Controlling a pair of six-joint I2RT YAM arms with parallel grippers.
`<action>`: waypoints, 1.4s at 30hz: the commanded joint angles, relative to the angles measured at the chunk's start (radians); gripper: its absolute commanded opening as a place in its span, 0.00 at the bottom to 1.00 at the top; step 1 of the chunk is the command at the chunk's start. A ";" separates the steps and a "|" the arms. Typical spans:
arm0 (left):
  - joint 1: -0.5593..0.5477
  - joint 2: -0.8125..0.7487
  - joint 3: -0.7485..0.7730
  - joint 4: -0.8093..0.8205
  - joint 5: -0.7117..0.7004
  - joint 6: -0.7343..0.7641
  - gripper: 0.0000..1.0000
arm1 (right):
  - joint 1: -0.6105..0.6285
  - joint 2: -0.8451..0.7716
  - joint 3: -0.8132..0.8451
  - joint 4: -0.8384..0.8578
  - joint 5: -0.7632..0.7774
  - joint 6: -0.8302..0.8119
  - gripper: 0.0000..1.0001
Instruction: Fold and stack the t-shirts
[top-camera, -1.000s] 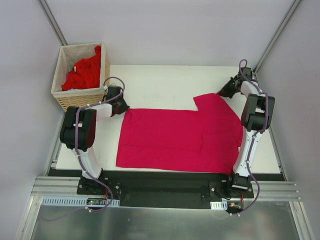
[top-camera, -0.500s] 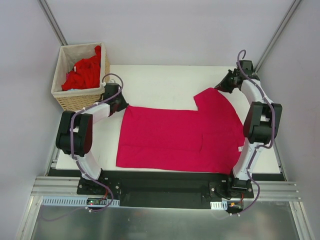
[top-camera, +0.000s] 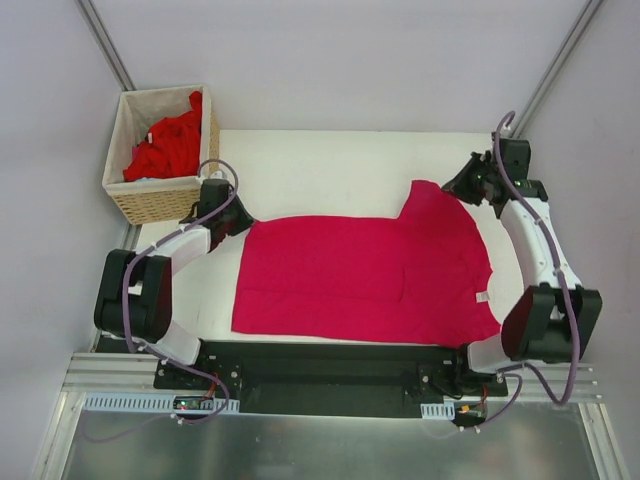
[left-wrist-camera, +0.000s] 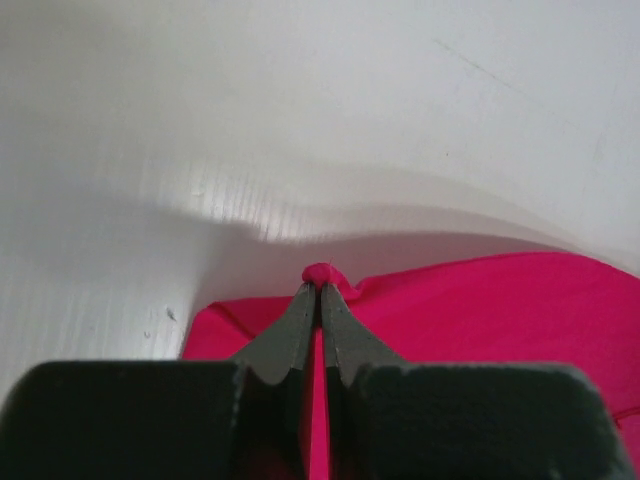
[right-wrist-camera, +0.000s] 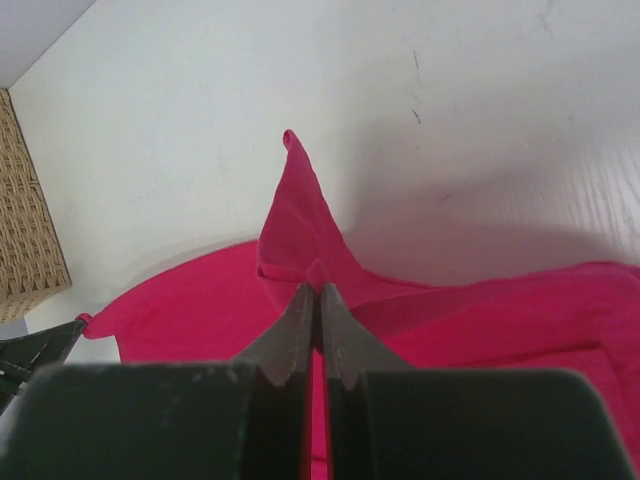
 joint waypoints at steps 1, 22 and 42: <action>-0.009 -0.128 -0.089 0.033 0.011 -0.050 0.00 | 0.015 -0.194 -0.102 -0.065 0.063 -0.015 0.00; -0.019 -0.483 -0.383 -0.005 -0.103 -0.058 0.00 | 0.032 -0.835 -0.454 -0.424 0.234 -0.046 0.00; -0.049 -0.489 -0.429 -0.010 -0.069 -0.073 0.00 | 0.033 -0.895 -0.609 -0.459 0.263 0.034 0.00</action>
